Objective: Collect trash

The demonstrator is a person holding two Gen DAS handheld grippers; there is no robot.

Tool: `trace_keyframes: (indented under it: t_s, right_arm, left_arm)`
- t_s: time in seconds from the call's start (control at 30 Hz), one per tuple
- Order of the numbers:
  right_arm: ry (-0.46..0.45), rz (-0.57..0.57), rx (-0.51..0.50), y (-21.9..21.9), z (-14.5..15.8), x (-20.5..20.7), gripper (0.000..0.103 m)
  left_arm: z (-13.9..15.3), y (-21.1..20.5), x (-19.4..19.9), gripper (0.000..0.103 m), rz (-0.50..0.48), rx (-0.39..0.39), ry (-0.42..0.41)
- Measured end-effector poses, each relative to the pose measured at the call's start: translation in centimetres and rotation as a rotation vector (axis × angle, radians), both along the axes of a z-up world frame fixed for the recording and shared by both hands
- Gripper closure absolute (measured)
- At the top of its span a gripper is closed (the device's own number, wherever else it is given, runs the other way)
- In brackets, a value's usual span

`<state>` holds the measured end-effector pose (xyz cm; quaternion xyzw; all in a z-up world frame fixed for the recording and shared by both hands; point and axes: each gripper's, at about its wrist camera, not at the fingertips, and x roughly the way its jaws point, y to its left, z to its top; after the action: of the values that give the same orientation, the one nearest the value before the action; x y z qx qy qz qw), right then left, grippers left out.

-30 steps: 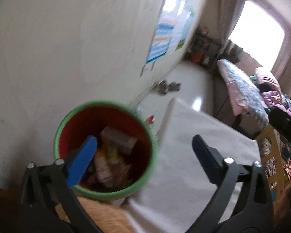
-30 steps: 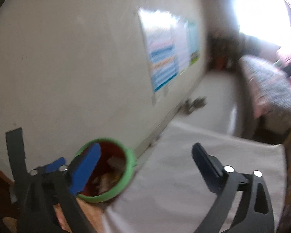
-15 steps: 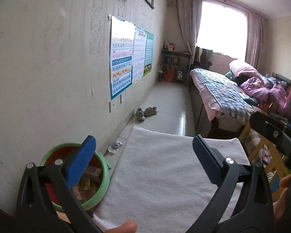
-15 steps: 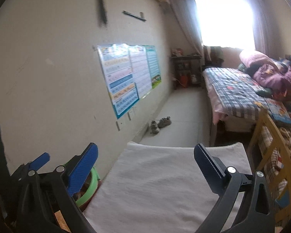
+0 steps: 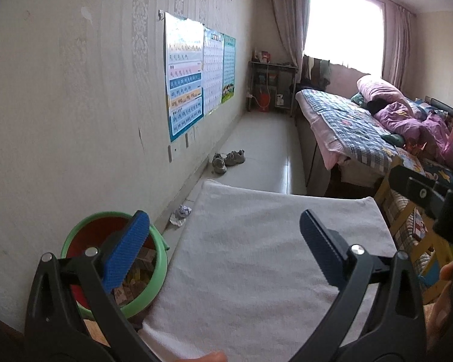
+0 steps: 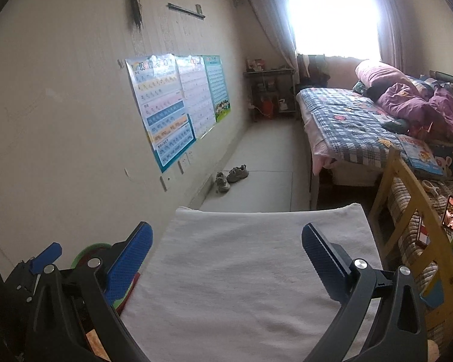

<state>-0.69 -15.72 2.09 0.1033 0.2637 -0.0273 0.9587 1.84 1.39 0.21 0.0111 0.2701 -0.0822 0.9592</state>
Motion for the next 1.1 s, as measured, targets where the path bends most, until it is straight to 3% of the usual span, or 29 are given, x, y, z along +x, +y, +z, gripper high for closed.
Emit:
trace_keyframes:
  t_s: [0.7,1.1]
  right_arm:
    - [0.023,0.005,-0.01,0.1,-0.3,0.1,0.007]
    - [0.074,-0.014,0.001,-1.7,-1.9,0.4,0.007]
  left_arm:
    - [-0.4,0.2,0.1,0.006,-0.018,-0.003,0.006]
    - [-0.8,0.0,0.0,0.006,-0.026,0.013,0.003]
